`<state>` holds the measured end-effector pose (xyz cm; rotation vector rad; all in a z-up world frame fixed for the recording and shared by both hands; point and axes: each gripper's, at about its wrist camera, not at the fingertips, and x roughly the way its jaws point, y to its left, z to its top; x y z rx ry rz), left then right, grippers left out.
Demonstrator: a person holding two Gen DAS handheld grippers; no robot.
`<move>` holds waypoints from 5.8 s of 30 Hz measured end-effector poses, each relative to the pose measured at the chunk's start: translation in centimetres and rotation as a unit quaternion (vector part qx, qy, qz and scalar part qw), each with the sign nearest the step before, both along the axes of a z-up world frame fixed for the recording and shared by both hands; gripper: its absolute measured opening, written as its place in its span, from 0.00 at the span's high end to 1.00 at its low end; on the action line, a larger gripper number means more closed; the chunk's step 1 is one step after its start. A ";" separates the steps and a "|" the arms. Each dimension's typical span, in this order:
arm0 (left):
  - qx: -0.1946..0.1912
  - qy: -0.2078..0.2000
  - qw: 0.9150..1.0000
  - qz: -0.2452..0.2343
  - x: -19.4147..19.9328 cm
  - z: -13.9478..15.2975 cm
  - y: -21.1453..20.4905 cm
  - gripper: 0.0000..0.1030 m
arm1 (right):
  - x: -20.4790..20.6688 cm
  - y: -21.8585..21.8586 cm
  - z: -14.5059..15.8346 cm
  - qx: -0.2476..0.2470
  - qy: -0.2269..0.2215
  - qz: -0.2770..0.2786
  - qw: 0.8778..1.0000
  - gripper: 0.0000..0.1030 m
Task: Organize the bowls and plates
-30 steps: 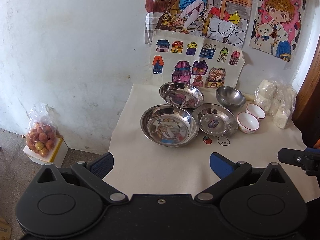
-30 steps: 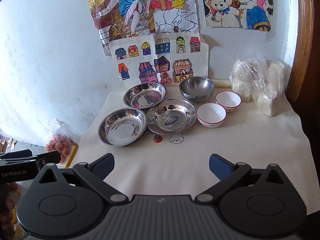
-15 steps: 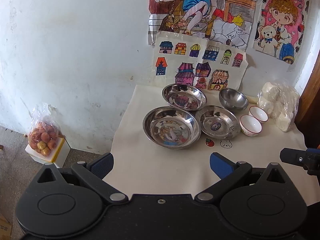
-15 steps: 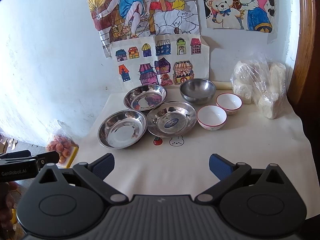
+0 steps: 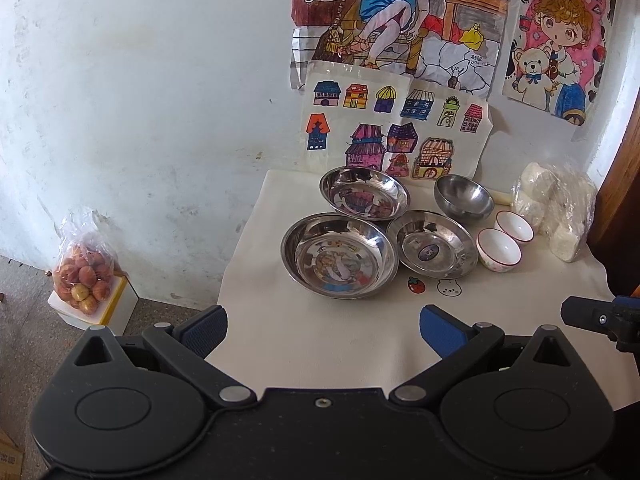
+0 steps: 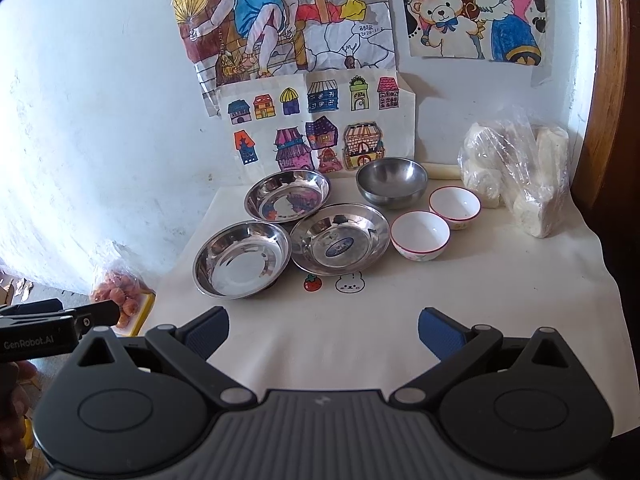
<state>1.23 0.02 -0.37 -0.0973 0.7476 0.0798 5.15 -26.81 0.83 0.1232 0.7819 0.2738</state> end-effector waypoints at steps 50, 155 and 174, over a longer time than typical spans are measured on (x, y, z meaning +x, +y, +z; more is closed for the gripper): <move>-0.022 0.030 0.996 0.080 0.8 -0.5 -0.9 0.01 | 0.9 -2.1 0.0 0.007 -0.001 0.051 0.999 0.00; -0.181 0.151 0.972 -0.005 40.8 -14.0 8.4 0.93 | 36.2 10.6 -13.1 -0.011 0.127 -0.022 0.992 0.86; -0.129 0.135 0.981 -0.052 33.0 -10.7 10.1 0.92 | 28.6 11.4 -9.6 0.013 0.110 0.019 0.994 0.85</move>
